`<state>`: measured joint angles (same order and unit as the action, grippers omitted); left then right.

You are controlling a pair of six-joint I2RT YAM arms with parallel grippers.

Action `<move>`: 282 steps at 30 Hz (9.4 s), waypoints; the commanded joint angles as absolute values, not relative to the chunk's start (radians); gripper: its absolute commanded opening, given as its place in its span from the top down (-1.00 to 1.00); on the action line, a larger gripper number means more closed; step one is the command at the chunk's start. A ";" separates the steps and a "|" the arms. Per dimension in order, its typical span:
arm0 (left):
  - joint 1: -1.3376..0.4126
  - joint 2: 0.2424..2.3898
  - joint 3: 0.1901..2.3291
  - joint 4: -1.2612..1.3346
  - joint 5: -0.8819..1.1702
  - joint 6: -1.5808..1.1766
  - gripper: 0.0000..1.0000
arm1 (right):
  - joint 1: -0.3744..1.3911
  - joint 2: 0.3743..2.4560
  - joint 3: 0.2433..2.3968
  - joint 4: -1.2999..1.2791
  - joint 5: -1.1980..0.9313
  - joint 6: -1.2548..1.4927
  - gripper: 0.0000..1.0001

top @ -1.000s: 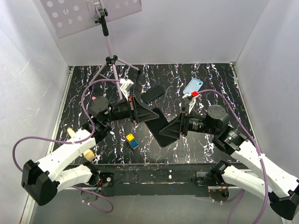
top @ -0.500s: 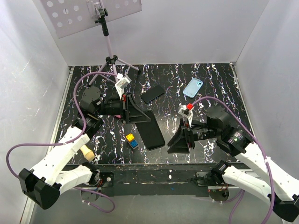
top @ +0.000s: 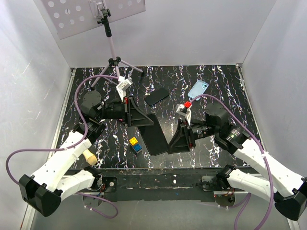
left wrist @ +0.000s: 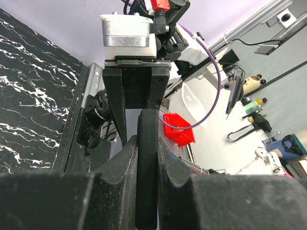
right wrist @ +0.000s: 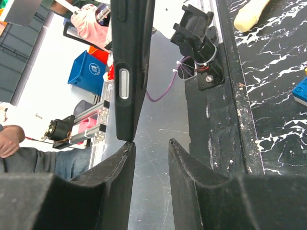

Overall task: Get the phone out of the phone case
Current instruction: Adjust the phone, then remove the phone case from the phone.

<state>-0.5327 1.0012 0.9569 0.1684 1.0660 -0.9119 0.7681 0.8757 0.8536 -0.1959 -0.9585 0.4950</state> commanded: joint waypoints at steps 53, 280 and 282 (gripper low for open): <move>-0.506 1.037 0.893 0.615 0.946 -1.554 1.00 | 0.798 1.072 1.218 0.141 -0.963 0.194 0.97; -0.506 0.934 1.104 0.006 0.522 -1.086 1.00 | 0.724 1.130 1.094 0.189 -1.032 0.581 0.19; -0.506 0.933 1.114 -0.029 0.523 -1.082 1.00 | 0.726 1.132 1.086 0.199 -1.054 0.569 0.27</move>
<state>-0.5064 0.9558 1.0500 -0.0265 0.5228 -1.0813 0.7204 1.1309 1.0454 0.1181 -1.0012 0.5732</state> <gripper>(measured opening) 0.152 0.391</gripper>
